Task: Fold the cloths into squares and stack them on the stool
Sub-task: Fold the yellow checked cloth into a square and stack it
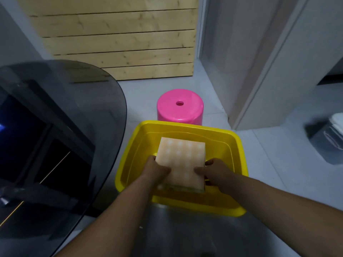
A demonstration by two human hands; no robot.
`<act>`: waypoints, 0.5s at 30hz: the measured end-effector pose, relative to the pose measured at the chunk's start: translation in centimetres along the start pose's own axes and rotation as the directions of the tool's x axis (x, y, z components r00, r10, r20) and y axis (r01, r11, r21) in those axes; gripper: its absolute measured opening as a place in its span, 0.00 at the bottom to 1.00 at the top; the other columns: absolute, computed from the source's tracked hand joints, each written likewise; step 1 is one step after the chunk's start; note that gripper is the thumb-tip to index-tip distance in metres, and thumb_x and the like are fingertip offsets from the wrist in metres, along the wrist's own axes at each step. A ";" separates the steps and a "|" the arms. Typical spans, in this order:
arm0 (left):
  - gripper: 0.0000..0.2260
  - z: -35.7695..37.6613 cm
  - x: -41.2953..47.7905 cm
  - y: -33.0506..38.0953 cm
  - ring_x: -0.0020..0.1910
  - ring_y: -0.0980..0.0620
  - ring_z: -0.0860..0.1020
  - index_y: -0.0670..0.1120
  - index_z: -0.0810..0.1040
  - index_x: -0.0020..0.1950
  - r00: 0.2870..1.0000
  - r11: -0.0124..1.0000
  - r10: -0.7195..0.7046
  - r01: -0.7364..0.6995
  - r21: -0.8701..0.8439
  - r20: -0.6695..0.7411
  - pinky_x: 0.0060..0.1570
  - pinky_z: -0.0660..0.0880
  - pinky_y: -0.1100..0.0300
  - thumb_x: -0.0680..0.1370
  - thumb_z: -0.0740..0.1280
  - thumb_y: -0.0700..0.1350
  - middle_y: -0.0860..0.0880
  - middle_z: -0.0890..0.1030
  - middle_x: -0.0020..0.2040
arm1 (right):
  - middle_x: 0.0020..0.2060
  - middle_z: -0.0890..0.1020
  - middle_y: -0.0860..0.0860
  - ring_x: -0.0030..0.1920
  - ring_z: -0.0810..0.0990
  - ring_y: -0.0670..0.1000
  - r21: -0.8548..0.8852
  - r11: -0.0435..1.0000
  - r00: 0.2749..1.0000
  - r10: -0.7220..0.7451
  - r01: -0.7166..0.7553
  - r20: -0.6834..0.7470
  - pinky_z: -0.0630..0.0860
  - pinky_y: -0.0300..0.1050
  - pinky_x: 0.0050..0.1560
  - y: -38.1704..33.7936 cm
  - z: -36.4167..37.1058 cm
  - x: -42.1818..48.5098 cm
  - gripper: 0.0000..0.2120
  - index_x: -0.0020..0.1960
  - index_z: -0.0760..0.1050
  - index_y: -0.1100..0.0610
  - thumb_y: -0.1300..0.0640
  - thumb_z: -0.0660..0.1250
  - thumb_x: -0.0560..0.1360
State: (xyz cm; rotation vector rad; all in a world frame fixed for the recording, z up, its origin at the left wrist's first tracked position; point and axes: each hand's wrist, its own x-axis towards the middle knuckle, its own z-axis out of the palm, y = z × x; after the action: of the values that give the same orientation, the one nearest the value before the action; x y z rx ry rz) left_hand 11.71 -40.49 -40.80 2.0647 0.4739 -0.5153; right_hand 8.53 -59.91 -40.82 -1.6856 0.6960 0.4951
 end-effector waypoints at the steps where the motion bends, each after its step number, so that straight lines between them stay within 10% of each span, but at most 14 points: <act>1: 0.29 0.3 0.7 -0.1 0.64 0.39 0.75 0.37 0.67 0.71 1.000 1.000 -0.022 0.021 0.017 0.008 0.55 0.74 0.51 0.73 0.75 0.37 0.37 0.75 0.66 | 0.57 0.79 0.60 0.52 0.80 0.59 0.005 1.000 1.000 0.017 -0.017 0.001 0.79 0.50 0.37 -0.1 0.1 0.4 0.25 0.62 0.68 0.63 0.61 0.76 0.71; 5: 0.31 1.3 2.8 -0.2 0.64 0.37 0.75 0.37 0.66 0.70 0.994 0.993 -0.104 0.101 0.066 0.043 0.60 0.76 0.45 0.72 0.75 0.37 0.36 0.74 0.67 | 0.51 0.79 0.58 0.48 0.78 0.58 -0.003 0.997 0.997 0.082 -0.082 0.003 0.77 0.53 0.42 0.3 0.6 2.2 0.12 0.49 0.71 0.61 0.63 0.74 0.72; 15: 0.35 3.0 6.5 -2.1 0.66 0.38 0.74 0.36 0.64 0.71 0.971 0.949 -0.225 0.200 0.245 0.080 0.62 0.75 0.46 0.70 0.78 0.37 0.37 0.73 0.67 | 0.60 0.79 0.62 0.58 0.80 0.64 -0.090 0.968 0.972 0.233 -0.232 -0.006 0.80 0.63 0.52 1.7 2.7 5.7 0.23 0.62 0.72 0.66 0.64 0.76 0.70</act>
State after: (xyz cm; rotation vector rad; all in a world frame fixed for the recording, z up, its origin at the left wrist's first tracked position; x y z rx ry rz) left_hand 15.61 -41.15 -47.13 2.2088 0.5998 -0.8426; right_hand 11.63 -58.52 -46.39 -1.6942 0.8855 0.7044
